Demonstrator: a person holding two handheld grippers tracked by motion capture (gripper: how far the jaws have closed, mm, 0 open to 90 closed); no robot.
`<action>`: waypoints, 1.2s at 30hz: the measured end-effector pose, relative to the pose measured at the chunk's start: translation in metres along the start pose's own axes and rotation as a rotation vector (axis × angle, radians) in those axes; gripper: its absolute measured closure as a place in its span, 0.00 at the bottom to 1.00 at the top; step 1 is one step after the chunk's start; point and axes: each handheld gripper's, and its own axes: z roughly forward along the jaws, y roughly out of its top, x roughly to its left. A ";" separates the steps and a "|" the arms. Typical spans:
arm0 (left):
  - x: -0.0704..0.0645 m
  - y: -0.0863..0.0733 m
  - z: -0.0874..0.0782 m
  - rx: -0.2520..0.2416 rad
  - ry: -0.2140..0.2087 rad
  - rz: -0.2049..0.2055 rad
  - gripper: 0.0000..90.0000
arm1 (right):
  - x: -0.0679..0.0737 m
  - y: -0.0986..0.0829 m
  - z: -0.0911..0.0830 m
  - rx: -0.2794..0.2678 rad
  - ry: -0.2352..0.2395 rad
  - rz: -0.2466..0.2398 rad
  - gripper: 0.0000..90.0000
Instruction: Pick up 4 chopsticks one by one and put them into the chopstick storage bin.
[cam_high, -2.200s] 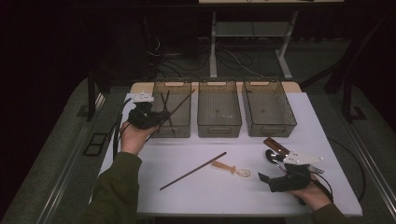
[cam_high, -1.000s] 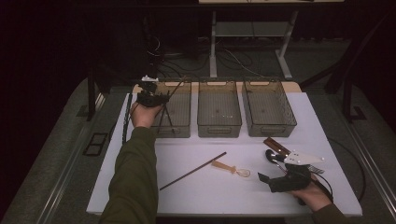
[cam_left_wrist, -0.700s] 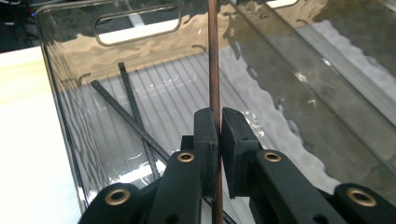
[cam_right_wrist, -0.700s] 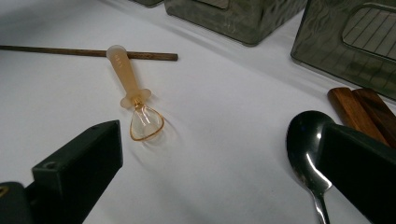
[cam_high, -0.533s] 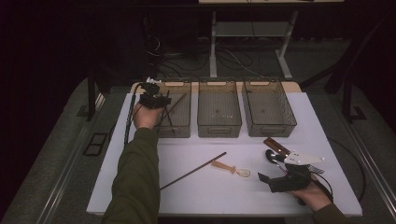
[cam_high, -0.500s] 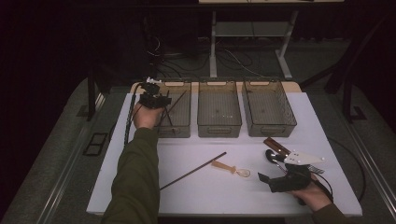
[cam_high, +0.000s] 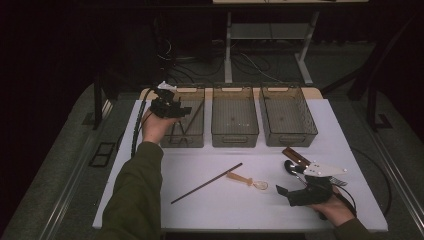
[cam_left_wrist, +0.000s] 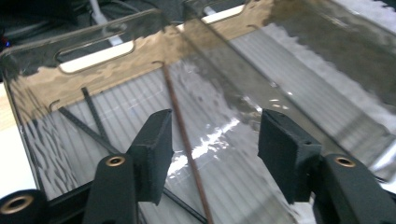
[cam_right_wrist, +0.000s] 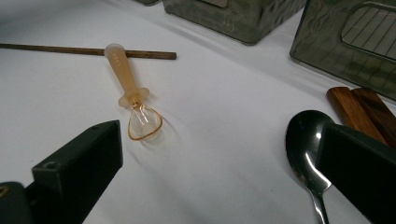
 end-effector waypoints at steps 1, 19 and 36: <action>-0.003 0.000 -0.003 -0.008 -0.005 0.005 0.45 | 0.000 0.000 0.000 0.002 -0.001 0.001 0.01; -0.059 -0.046 -0.035 -0.047 -0.111 0.112 0.32 | 0.001 0.000 0.002 0.007 -0.007 0.001 0.01; -0.093 -0.100 -0.039 -0.036 -0.175 0.130 0.30 | 0.001 -0.001 0.002 0.006 -0.007 -0.004 0.00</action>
